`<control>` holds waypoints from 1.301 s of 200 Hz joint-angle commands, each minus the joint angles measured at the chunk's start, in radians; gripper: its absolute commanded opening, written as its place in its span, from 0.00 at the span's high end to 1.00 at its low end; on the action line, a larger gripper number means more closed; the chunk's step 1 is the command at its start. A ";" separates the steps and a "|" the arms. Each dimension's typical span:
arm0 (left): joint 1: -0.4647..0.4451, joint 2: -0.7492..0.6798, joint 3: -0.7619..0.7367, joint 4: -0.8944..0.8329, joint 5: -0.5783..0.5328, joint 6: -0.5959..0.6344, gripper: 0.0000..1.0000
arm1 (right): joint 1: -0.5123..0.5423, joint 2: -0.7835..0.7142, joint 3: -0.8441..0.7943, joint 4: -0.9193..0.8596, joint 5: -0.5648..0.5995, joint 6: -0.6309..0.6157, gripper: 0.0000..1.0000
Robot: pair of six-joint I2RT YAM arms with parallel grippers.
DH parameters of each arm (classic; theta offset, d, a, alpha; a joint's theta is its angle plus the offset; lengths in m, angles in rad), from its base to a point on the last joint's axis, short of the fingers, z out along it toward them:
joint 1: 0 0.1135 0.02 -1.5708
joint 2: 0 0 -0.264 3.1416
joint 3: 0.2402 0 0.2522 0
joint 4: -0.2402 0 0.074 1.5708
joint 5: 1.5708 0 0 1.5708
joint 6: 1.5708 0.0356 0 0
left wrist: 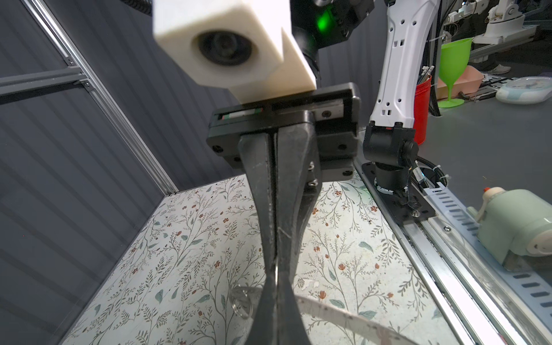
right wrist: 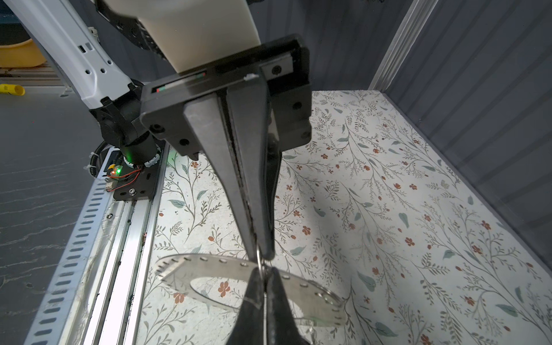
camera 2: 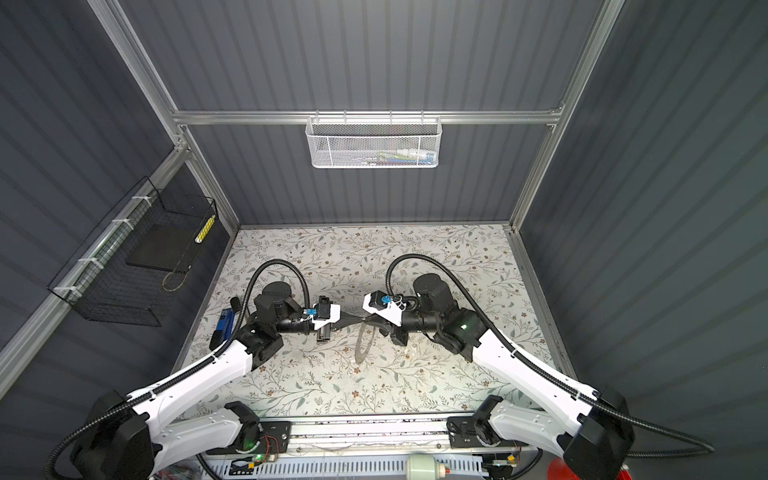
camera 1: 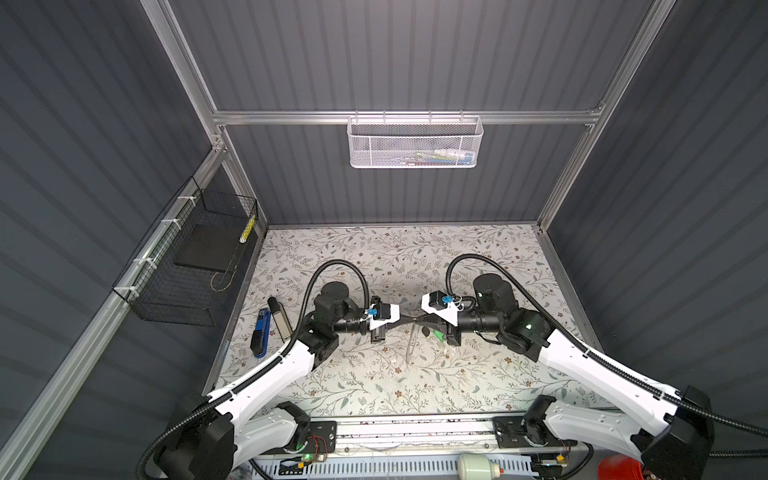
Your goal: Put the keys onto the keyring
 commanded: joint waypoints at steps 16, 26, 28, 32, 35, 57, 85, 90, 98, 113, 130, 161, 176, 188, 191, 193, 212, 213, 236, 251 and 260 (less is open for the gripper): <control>-0.003 0.003 0.128 -0.336 -0.059 0.254 0.80 | 0.006 0.001 0.058 -0.127 0.027 -0.061 1.00; -0.007 0.007 0.149 -0.398 -0.089 0.297 0.78 | 0.006 0.002 0.067 -0.148 0.031 -0.069 1.00; -0.008 0.009 0.153 -0.408 -0.095 0.303 0.78 | 0.005 0.001 0.068 -0.152 0.031 -0.072 1.00; -0.011 0.010 0.159 -0.424 -0.109 0.315 0.78 | 0.005 0.003 0.071 -0.157 0.031 -0.077 1.00; -0.015 0.011 0.161 -0.434 -0.120 0.321 0.77 | 0.005 0.003 0.072 -0.161 0.032 -0.078 1.00; -0.041 0.033 0.199 -0.511 -0.162 0.371 0.77 | 0.005 0.007 0.080 -0.171 0.043 -0.083 1.00; -0.068 0.059 0.235 -0.569 -0.190 0.403 0.77 | 0.005 0.010 0.086 -0.167 0.045 -0.087 1.00; -0.071 0.061 0.239 -0.569 -0.192 0.402 0.77 | 0.005 0.010 0.087 -0.167 0.045 -0.089 1.00; -0.075 0.067 0.244 -0.573 -0.193 0.401 0.77 | 0.005 0.012 0.089 -0.168 0.045 -0.089 1.00; -0.081 0.076 0.253 -0.579 -0.196 0.401 0.80 | 0.006 0.013 0.092 -0.169 0.042 -0.088 1.00; -0.086 0.085 0.264 -0.586 -0.196 0.403 0.82 | 0.006 0.015 0.091 -0.167 0.040 -0.090 1.00; -0.090 0.095 0.281 -0.592 -0.193 0.402 0.83 | 0.006 0.019 0.094 -0.170 0.036 -0.092 1.00; -0.090 0.099 0.286 -0.594 -0.189 0.398 0.83 | 0.005 0.020 0.095 -0.172 0.036 -0.094 1.00; -0.092 0.102 0.289 -0.589 -0.183 0.392 0.83 | 0.006 0.021 0.095 -0.171 0.037 -0.095 1.00; -0.092 0.103 0.290 -0.589 -0.182 0.391 0.83 | 0.005 0.020 0.095 -0.172 0.037 -0.095 1.00; -0.092 0.104 0.290 -0.589 -0.180 0.390 0.83 | 0.005 0.020 0.095 -0.171 0.037 -0.095 1.00; -0.091 0.110 0.291 -0.585 -0.176 0.383 0.83 | 0.006 0.023 0.097 -0.169 0.037 -0.095 1.00; -0.091 0.110 0.291 -0.586 -0.176 0.383 0.83 | 0.006 0.022 0.098 -0.169 0.037 -0.095 1.00; -0.092 0.118 0.294 -0.583 -0.175 0.383 0.86 | 0.006 0.022 0.101 -0.167 0.031 -0.095 1.00; -0.093 0.124 0.302 -0.584 -0.172 0.379 0.89 | 0.007 0.023 0.106 -0.173 0.027 -0.096 1.00; -0.093 0.129 0.309 -0.587 -0.170 0.379 0.91 | 0.008 0.023 0.108 -0.175 0.026 -0.098 1.00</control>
